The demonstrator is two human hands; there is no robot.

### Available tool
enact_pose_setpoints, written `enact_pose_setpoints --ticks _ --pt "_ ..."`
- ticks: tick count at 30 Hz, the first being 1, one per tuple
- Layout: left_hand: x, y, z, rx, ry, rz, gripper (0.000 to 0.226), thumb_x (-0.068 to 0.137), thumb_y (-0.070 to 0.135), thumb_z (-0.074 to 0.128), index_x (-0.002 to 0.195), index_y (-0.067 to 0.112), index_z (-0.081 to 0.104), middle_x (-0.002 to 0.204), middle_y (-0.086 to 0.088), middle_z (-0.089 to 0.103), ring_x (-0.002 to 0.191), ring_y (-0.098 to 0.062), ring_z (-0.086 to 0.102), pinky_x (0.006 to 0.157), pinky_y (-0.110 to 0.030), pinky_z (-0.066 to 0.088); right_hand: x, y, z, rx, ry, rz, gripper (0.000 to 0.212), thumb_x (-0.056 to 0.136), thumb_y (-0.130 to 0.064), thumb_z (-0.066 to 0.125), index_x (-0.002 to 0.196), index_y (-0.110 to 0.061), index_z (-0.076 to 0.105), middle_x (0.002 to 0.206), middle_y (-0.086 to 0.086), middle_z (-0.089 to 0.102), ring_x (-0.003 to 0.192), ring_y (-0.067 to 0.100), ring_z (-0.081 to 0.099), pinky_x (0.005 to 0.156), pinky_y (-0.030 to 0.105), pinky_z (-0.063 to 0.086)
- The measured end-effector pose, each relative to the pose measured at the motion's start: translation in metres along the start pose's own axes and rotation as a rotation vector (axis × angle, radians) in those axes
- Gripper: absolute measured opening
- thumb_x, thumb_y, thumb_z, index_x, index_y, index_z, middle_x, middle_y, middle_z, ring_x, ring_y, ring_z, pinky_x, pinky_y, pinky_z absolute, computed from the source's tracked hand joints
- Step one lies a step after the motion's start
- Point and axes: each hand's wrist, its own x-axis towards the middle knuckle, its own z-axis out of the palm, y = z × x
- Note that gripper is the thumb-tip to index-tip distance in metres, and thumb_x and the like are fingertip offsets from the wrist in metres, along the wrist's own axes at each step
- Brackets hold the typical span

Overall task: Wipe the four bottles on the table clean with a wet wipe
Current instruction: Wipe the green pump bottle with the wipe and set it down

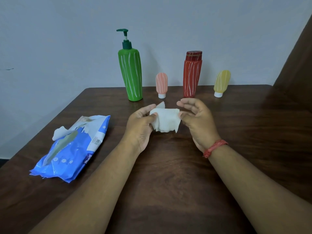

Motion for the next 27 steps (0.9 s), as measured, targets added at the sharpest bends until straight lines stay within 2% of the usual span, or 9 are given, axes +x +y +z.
enact_pose_setpoints --ticks 4,7,9,11,14,18,21,24,27 --pt "-0.003 -0.002 0.002 0.003 -0.006 -0.027 0.040 0.093 -0.009 0.060 0.131 0.002 0.061 0.116 -0.010 0.068 0.110 -0.026 0.068 0.092 -0.042 0.059 0.003 -0.001 -0.003 0.027 0.047 0.049 0.037 0.091 0.009 0.058 0.114 -0.020 0.064 0.112 -0.004 0.073 0.108 0.010 0.067 0.100 0.041 0.053" --pt "-0.005 -0.006 0.001 0.273 -0.048 0.109 0.039 0.093 -0.004 0.063 0.124 0.019 0.068 0.116 -0.002 0.069 0.114 -0.022 0.065 0.096 -0.042 0.057 0.003 -0.005 -0.007 0.064 0.023 0.019 0.039 0.089 0.011 0.059 0.112 -0.020 0.064 0.111 0.001 0.073 0.108 0.013 0.068 0.101 0.039 0.053" --pt "-0.006 -0.006 0.000 0.456 -0.038 0.196 0.035 0.094 0.003 0.065 0.121 0.025 0.068 0.121 0.004 0.068 0.114 -0.016 0.063 0.092 -0.034 0.058 0.002 -0.007 -0.010 0.018 -0.010 -0.018 0.041 0.086 0.011 0.063 0.112 -0.021 0.065 0.112 0.001 0.072 0.108 0.012 0.067 0.100 0.036 0.053" --pt "-0.005 -0.005 -0.002 0.604 -0.027 0.266 0.035 0.095 0.009 0.066 0.127 0.025 0.066 0.124 0.005 0.067 0.114 -0.014 0.062 0.088 -0.028 0.058 0.002 -0.008 -0.011 -0.083 -0.043 -0.056 0.041 0.085 0.011 0.066 0.110 -0.021 0.066 0.112 0.000 0.070 0.107 0.011 0.066 0.098 0.033 0.054" --pt "-0.005 -0.003 -0.004 0.807 -0.036 0.369 0.037 0.097 0.016 0.065 0.133 0.024 0.062 0.127 0.005 0.065 0.115 -0.012 0.062 0.095 -0.034 0.057 0.002 -0.008 -0.010 -0.370 -0.068 -0.150 0.035 0.087 0.005 0.067 0.109 -0.022 0.067 0.114 -0.004 0.067 0.105 0.006 0.064 0.094 0.023 0.054" --pt "-0.005 -0.001 -0.004 1.009 0.008 0.561 0.030 0.098 0.018 0.064 0.128 0.019 0.066 0.117 0.009 0.059 0.104 -0.006 0.059 0.095 -0.027 0.053 0.001 -0.007 -0.010 -0.615 -0.049 -0.291 0.026 0.089 -0.002 0.068 0.110 -0.018 0.071 0.108 -0.007 0.064 0.097 0.002 0.060 0.082 0.005 0.048" --pt "-0.004 -0.001 -0.005 1.070 0.036 0.619 0.017 0.097 0.021 0.064 0.113 0.020 0.072 0.106 0.011 0.054 0.090 0.000 0.053 0.075 -0.007 0.042 0.002 -0.005 -0.010 -0.703 -0.036 -0.346 0.018 0.092 -0.008 0.066 0.105 -0.018 0.073 0.103 -0.007 0.065 0.095 0.006 0.059 0.083 0.015 0.050" --pt "-0.005 0.002 -0.004 1.021 0.079 0.614 0.011 0.098 0.025 0.063 0.105 0.020 0.070 0.107 0.007 0.052 0.093 -0.004 0.053 0.070 -0.005 0.038 0.003 -0.006 -0.013 -0.614 -0.025 -0.292 0.013 0.095 -0.013 0.063 0.098 -0.022 0.072 0.099 -0.011 0.065 0.097 0.007 0.059 0.083 0.019 0.049" --pt "-0.008 0.005 -0.003 0.886 0.058 0.535 0.014 0.101 0.031 0.058 0.104 0.020 0.066 0.108 0.008 0.061 0.097 -0.006 0.057 0.071 -0.010 0.039 0.004 -0.005 -0.013 -0.297 -0.059 -0.104 0.015 0.098 -0.015 0.058 0.093 -0.022 0.071 0.098 -0.006 0.069 0.100 0.012 0.064 0.087 0.030 0.052"
